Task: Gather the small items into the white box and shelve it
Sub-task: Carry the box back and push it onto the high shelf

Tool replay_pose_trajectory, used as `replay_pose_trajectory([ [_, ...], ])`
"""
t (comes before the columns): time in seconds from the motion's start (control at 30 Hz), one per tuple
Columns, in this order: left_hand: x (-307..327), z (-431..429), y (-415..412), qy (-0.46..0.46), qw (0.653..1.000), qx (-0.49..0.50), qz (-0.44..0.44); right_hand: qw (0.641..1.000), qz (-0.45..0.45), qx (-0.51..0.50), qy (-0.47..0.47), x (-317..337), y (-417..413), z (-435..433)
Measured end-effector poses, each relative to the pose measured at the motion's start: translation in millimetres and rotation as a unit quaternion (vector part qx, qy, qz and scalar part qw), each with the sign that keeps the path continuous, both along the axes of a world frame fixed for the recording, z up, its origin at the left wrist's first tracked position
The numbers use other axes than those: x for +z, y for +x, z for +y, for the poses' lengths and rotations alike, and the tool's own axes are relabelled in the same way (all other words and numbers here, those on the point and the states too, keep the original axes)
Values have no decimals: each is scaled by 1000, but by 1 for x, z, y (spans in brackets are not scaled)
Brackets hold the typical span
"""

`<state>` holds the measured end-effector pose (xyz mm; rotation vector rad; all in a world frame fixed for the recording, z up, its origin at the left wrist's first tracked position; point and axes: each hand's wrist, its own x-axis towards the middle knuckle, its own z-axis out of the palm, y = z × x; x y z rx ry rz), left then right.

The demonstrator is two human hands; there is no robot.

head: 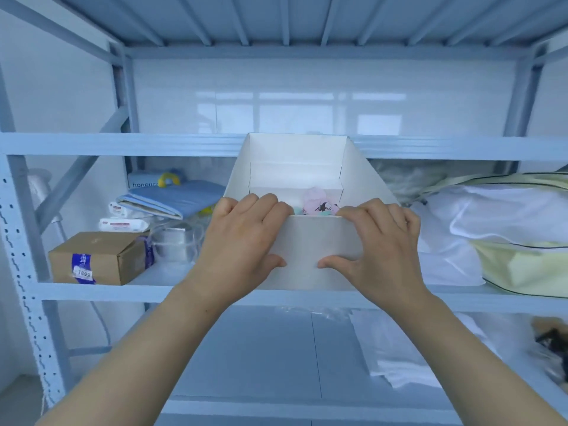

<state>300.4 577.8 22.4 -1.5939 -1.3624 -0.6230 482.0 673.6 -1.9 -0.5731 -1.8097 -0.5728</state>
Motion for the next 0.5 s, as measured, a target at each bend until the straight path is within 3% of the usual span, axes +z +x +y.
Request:
replay_pose_trajectory([
  [0.5,60,71,98,77,996,-35,28,996,40,-31,74,59,103,62],
])
